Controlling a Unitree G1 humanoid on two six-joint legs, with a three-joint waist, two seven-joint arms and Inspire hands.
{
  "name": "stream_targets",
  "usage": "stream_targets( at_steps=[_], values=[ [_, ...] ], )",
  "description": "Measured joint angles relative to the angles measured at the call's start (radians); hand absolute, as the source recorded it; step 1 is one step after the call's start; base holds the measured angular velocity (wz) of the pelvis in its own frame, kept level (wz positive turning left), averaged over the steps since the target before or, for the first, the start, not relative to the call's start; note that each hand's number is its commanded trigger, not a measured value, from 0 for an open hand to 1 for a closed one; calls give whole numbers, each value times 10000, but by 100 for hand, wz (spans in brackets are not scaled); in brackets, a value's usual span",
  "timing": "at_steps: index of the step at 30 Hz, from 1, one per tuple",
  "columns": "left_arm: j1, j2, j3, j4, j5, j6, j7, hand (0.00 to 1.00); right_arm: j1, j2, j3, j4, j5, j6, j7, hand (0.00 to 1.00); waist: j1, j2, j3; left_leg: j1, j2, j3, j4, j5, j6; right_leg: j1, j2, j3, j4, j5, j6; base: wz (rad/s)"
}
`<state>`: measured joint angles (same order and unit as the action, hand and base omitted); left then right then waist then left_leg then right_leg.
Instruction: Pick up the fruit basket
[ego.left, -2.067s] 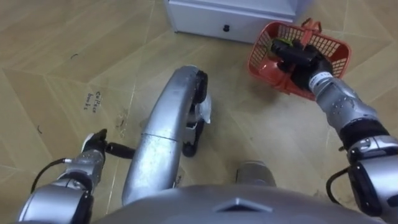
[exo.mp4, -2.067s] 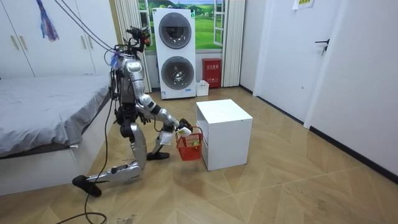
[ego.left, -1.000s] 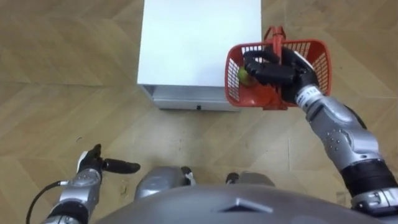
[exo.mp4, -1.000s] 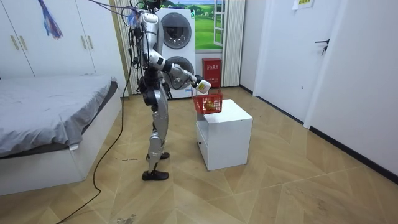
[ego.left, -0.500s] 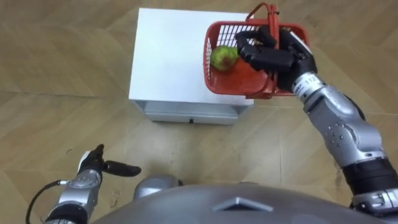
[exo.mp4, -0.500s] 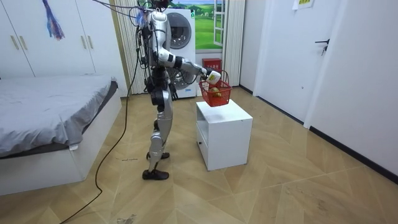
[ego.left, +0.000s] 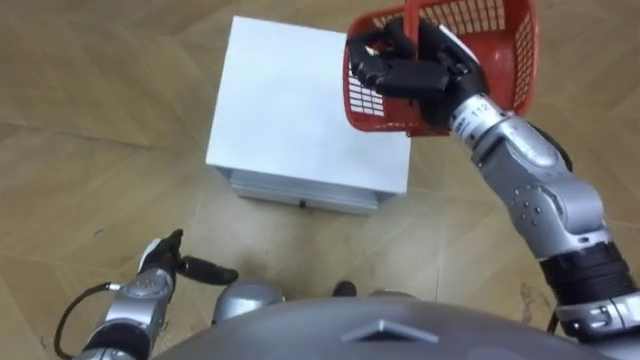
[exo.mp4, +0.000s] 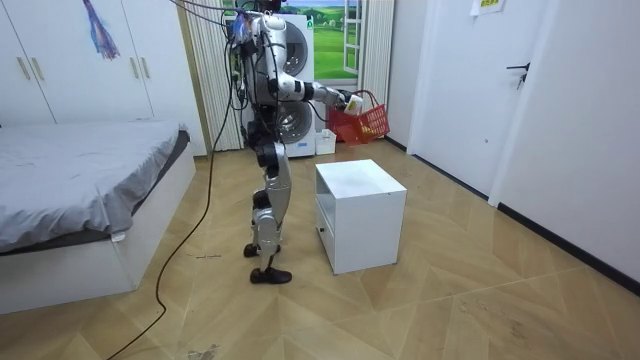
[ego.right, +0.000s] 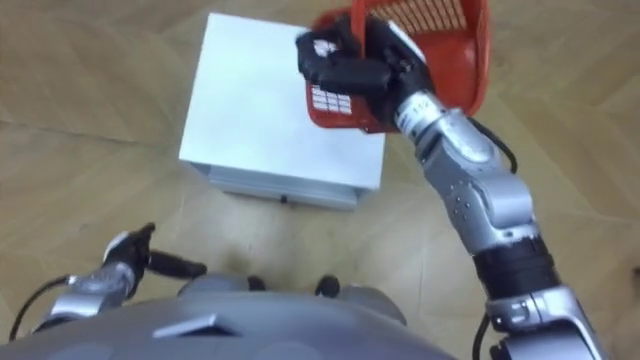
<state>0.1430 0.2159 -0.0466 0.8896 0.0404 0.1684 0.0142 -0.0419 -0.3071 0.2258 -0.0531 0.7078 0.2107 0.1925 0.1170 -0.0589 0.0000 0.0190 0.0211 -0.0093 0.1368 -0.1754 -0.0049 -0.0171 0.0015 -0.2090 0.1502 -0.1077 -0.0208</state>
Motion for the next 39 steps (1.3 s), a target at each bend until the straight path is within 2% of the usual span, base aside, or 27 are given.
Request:
stream_targets(
  at_steps=[2, 5, 11, 13, 18, 25, 30, 34, 39],
  values=[
    [127, 5, 194, 46, 129, -8, 21, 0, -118, 9, -42, 0, -7, 3, -28, 100, 14, 11, 8, 117, -46, 25, -1, 0, 0, 165, -20, -156, 7, -6, 7, 21],
    [205, 0, 478, 156, 123, -17, 69, 0, -184, 10, -46, -16, -22, 6, 0, 100, 60, 16, 11, 175, -58, -45, -1, 0, 0, 260, -28, -168, 8, -18, 23, 11],
    [305, -59, 530, 166, 151, 6, 127, 0, -185, 2, -52, -103, -22, 21, 9, 100, 171, 26, 19, 225, -174, -95, 0, 0, 0, 373, -145, -293, 4, -172, 181, 6],
    [364, -54, 575, 167, 206, 6, 127, 0, -185, 1, -51, -102, -23, 21, 13, 100, 199, 38, 28, 199, -179, -96, -1, 0, 0, 375, -157, -409, 4, -174, 182, 9],
    [406, -7, 628, 326, 193, 11, 132, 0, -185, -3, -52, -99, 80, 21, -9, 100, 235, 30, 32, 188, -191, -96, -1, -1, 1, 373, -163, -388, 4, -176, 185, 2],
    [502, 39, 606, 470, 191, 127, 205, 0, -185, -15, -45, 242, 744, 29, -170, 100, 243, 51, 88, 61, -197, -108, 10, -1, 5, 352, -162, -409, 1, -194, 179, 3],
    [505, 76, 607, 527, 199, 410, 211, 0, -284, 12, 3, 847, 782, 102, -274, 100, 299, 37, 95, -188, -251, -68, 236, -54, 94, 286, -215, -450, 8, -354, 129, 10],
    [326, 40, 516, 784, 256, 474, 187, 0, -945, 25, 226, 2226, 823, 104, -405, 100, 275, 36, 86, -631, -246, -68, 380, 15, 188, -14, -265, -695, 51, -322, 12, 13],
    [192, 34, 545, 828, 413, 587, 163, 0, -1597, 35, 228, 3387, 783, 103, -665, 100, 385, 26, 68, -1050, -286, -117, 652, 23, 204, -339, -321, -724, 223, -306, -18, 6]
  ],
)
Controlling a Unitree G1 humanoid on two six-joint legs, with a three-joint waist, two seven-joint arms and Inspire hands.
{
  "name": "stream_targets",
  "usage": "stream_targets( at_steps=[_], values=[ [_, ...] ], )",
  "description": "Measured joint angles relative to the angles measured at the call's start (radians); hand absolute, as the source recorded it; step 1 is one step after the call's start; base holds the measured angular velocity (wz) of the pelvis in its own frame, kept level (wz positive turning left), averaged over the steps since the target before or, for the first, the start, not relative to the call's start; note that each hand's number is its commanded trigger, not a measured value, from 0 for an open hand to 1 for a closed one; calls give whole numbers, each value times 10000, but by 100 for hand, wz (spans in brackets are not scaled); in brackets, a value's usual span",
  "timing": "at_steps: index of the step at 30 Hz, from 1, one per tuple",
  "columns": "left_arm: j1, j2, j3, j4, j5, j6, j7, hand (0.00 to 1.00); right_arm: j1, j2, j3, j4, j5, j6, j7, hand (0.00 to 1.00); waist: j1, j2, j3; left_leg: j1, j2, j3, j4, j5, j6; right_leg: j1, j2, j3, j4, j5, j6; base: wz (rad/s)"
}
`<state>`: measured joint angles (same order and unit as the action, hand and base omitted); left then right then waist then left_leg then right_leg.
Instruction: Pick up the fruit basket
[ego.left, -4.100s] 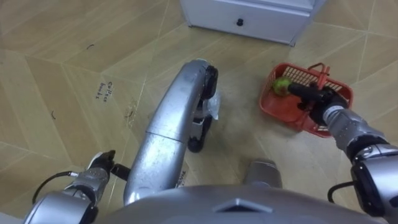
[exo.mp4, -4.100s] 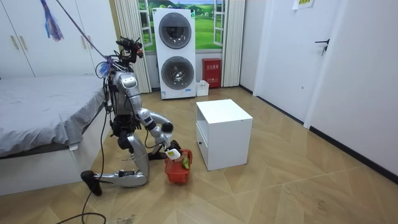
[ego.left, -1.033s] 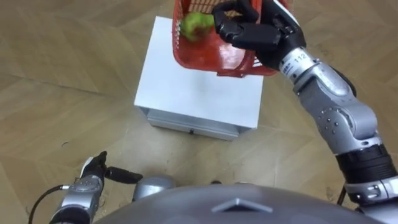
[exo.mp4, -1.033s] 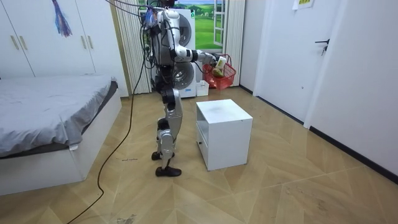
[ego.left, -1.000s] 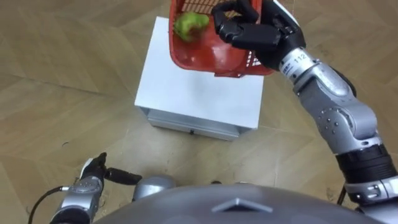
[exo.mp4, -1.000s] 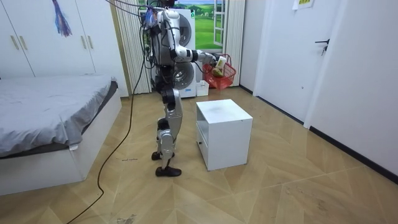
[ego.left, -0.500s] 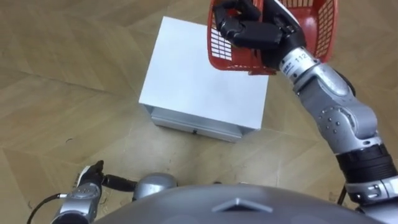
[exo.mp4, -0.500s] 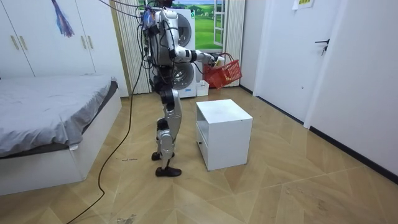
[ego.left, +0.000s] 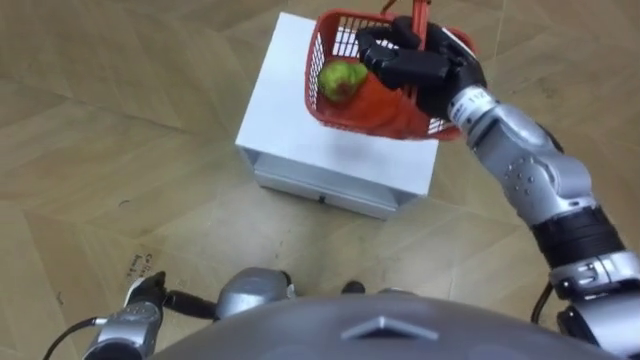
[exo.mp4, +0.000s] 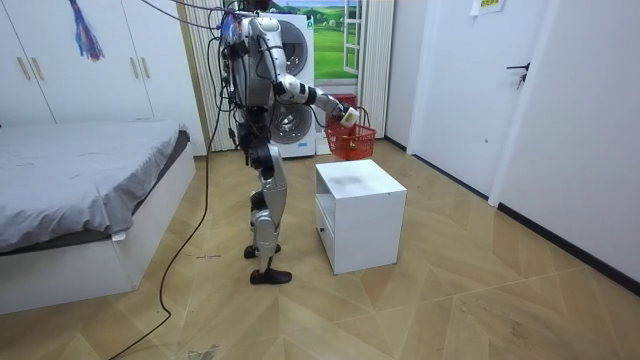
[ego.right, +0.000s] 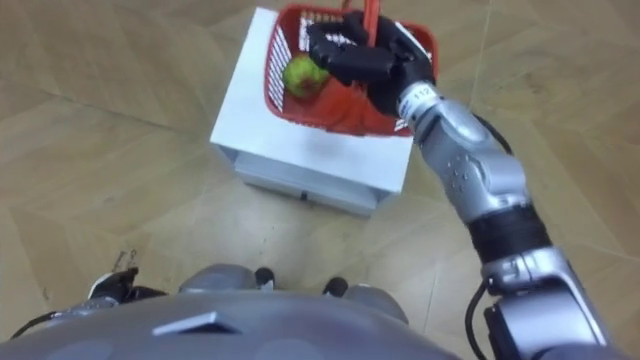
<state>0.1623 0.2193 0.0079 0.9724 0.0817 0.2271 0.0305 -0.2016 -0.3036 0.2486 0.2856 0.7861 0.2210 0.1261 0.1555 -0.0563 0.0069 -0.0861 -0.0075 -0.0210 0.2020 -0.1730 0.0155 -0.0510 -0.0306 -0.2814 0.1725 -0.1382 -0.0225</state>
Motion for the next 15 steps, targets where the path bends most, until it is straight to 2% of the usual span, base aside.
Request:
stream_targets(
  at_steps=[7, 15],
  values=[
    [-392, 9, -41, 349, -30, 94, 229, 0, -424, 16, 38, 1278, 30, -6, -143, 100, 109, -31, -13, -194, -42, -180, 53, 14, 23, -103, -46, -213, 9, -2, 4, 7],
    [-386, 44, -124, 353, -3, 135, 458, 0, -698, 16, 37, 2170, 37, -11, -149, 100, 156, 73, 21, -480, -44, -140, 214, 14, 23, -332, -52, -225, 1, -2, 3, 1]
  ],
)
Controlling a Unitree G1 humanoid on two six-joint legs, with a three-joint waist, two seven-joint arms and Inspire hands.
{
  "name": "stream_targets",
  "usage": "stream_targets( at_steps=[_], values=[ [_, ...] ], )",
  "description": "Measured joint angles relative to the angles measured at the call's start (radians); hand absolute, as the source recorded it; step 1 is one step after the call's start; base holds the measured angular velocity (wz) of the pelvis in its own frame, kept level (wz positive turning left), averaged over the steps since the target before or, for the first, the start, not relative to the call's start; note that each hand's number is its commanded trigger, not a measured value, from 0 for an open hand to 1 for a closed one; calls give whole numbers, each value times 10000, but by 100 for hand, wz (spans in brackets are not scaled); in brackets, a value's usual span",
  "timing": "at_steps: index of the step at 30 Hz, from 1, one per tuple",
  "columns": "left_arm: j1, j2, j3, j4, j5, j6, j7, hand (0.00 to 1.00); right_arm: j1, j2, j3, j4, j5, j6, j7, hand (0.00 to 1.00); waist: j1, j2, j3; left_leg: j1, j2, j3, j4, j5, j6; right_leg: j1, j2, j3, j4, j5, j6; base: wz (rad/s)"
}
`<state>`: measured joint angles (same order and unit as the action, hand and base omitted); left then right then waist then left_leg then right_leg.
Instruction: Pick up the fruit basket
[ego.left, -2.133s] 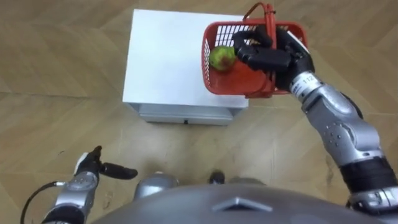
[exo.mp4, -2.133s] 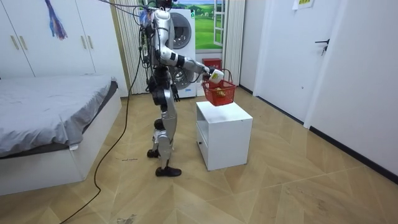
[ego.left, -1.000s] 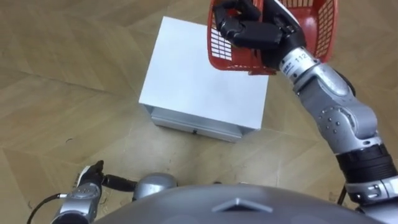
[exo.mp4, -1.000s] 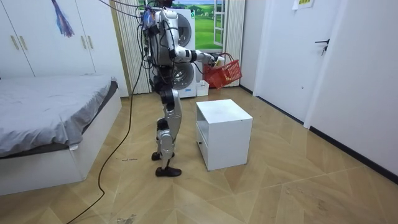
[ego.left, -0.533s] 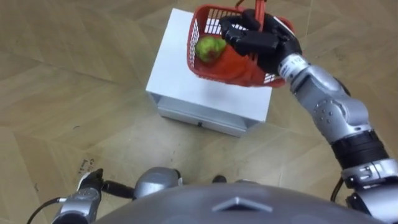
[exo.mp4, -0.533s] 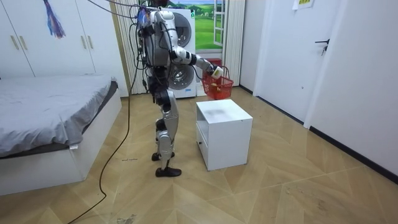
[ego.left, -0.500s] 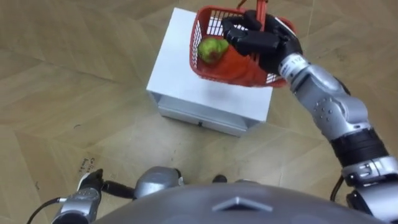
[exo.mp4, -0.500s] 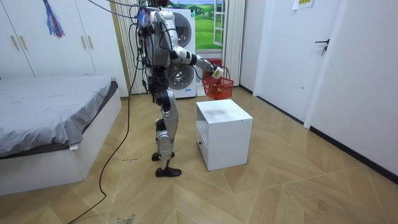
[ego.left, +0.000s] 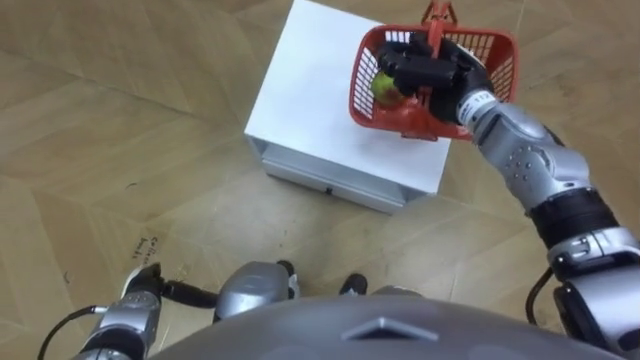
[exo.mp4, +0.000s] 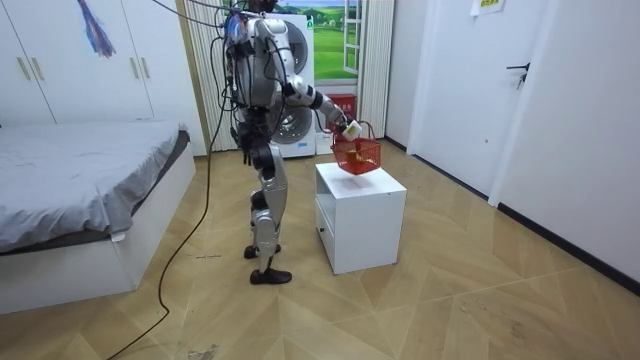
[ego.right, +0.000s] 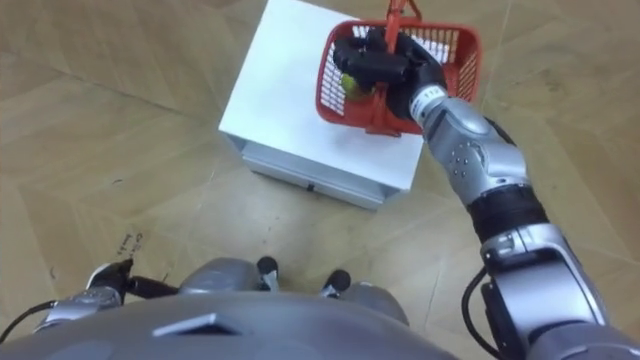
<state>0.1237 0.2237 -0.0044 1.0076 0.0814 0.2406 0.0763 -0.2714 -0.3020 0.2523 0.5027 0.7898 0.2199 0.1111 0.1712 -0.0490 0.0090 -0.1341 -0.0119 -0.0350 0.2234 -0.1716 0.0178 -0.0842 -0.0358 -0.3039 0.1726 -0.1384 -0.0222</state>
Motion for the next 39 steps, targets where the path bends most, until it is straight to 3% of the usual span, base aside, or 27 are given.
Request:
stream_targets(
  at_steps=[2, 5, 17, 26, 37, 38, 39],
  values=[
    [5, -4, -10, 71, -8, -8, -3, 0, -250, 46, 0, 333, -1, -4, 31, 100, 15, 137, 70, -42, -2, 6, 9, 0, 1, -39, -8, -38, 21, 0, 0, 0],
    [-7, -2, -12, 317, -3, -10, -36, 0, -532, 74, 0, 967, 5, -4, 79, 100, 32, 244, 68, -165, -4, -59, 11, 0, 1, -95, -16, -140, 38, -2, 3, 8],
    [-330, 1, -564, 907, -3, -29, -480, 0, -1412, -46, -43, 2911, 311, -23, 117, 100, 82, 239, 64, -864, -14, -93, 360, 47, 69, -732, -259, -481, 359, -23, 35, 6],
    [-385, 9, -779, 949, -9, -45, -435, 0, -1537, -42, -95, 3236, 347, -34, 130, 100, 111, 242, 78, -964, -168, -46, 476, 112, 179, -961, -524, -548, 855, -158, 114, 2],
    [-537, -3, -768, 1120, 10, -121, -165, 0, -1537, -53, -421, 3787, 372, -42, 228, 100, 256, 271, 116, -1175, -200, -55, 533, 137, 223, -1152, -514, -575, 984, -186, 113, 1],
    [-519, -3, -764, 1126, 14, -147, -139, 0, -1537, -69, -421, 3786, 355, -47, 230, 96, 255, 272, 116, -1194, -200, -54, 535, 137, 223, -1164, -513, -581, 983, -186, 113, 0],
    [-445, 2, -759, 1124, 20, -223, -95, 0, -1538, -75, -438, 3782, 351, -97, 238, 64, 256, 271, 114, -1244, -198, -55, 543, 136, 222, -1212, -504, -571, 987, -187, 114, 0]
  ],
)
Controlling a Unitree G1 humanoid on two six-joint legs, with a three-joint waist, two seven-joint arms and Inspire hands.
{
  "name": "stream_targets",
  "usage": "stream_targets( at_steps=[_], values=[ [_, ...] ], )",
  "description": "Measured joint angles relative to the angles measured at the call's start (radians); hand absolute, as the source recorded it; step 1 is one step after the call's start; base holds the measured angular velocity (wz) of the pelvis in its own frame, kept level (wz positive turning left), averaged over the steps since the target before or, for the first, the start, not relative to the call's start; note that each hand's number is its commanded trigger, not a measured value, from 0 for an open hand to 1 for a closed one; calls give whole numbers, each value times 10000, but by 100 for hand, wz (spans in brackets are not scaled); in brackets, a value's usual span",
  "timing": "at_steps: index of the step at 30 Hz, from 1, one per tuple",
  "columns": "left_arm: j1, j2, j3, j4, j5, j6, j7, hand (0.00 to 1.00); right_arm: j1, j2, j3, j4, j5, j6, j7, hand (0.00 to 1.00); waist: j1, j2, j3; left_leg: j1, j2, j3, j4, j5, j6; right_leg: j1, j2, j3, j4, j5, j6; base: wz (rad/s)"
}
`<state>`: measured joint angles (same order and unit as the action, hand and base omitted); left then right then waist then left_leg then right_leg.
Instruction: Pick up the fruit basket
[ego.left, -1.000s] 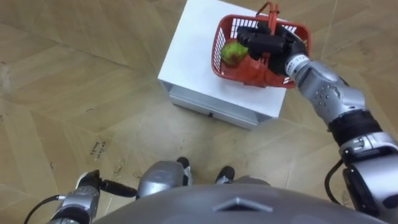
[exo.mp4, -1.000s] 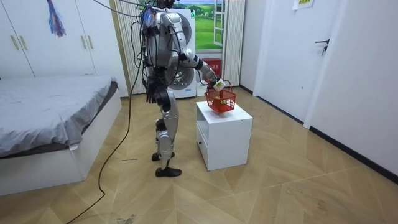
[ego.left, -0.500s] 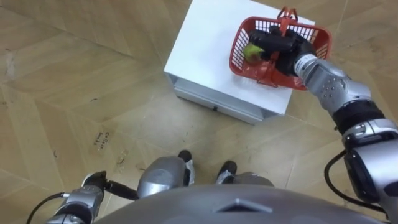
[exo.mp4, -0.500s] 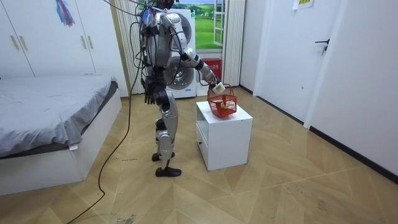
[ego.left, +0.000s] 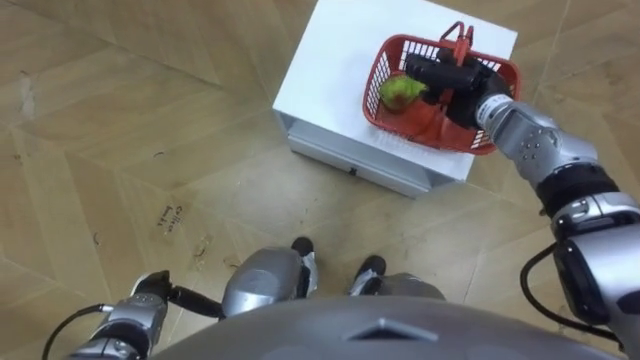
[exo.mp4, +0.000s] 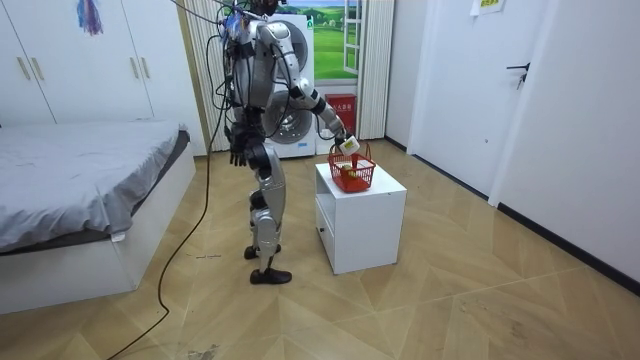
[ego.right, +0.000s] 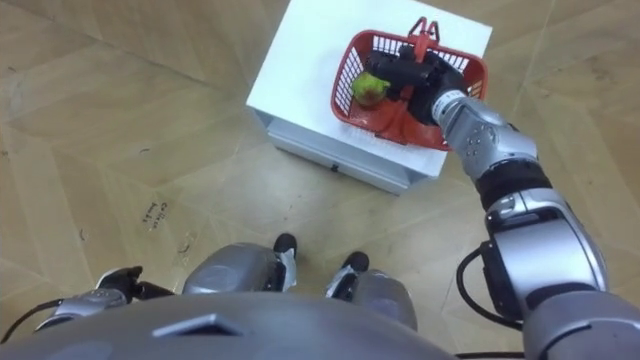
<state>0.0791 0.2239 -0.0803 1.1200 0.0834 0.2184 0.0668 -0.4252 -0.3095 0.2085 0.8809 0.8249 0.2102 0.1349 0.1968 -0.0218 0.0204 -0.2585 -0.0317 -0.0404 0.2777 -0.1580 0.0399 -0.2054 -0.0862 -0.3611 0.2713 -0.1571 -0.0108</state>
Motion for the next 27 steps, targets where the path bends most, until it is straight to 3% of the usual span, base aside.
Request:
stream_targets(
  at_steps=[2, 7, 13, 16, 27],
  values=[
    [209, 0, 11, -1, 7, -146, 99, 0, 3, -2, -87, 14, 11, -158, 26, 0, 13, 0, 1, -91, -1, -5, -18, 0, 0, -98, 3, -3, -3, 0, 0, 0],
    [721, 1, 38, -3, 178, -363, 146, 0, 5, 1, -88, 180, 712, -497, 73, 0, 75, 14, 6, -87, 16, 59, -11, 0, 0, -83, -13, -93, -4, -2, 3, 2],
    [785, 1, 31, -42, 194, -596, 63, 0, -10, -32, -81, 164, 1013, -778, 93, 0, 368, 144, 67, -122, 13, 24, 62, -6, 2, -71, -14, -111, 12, -4, 6, 0],
    [899, 7, 29, -62, 216, -597, 43, 0, -9, -33, -80, 134, 1301, -806, 98, 0, 368, 233, 52, -159, -1, -7, 93, -5, 2, -102, -33, -123, 43, -18, -9, 0],
    [1094, 16, 28, -433, 374, -594, 8, 0, -12, -85, -65, 133, 1879, -885, 120, 0, 391, 231, 33, -273, 3, 49, 229, -3, 4, -193, -43, -117, 119, -48, -19, 0]
  ],
)
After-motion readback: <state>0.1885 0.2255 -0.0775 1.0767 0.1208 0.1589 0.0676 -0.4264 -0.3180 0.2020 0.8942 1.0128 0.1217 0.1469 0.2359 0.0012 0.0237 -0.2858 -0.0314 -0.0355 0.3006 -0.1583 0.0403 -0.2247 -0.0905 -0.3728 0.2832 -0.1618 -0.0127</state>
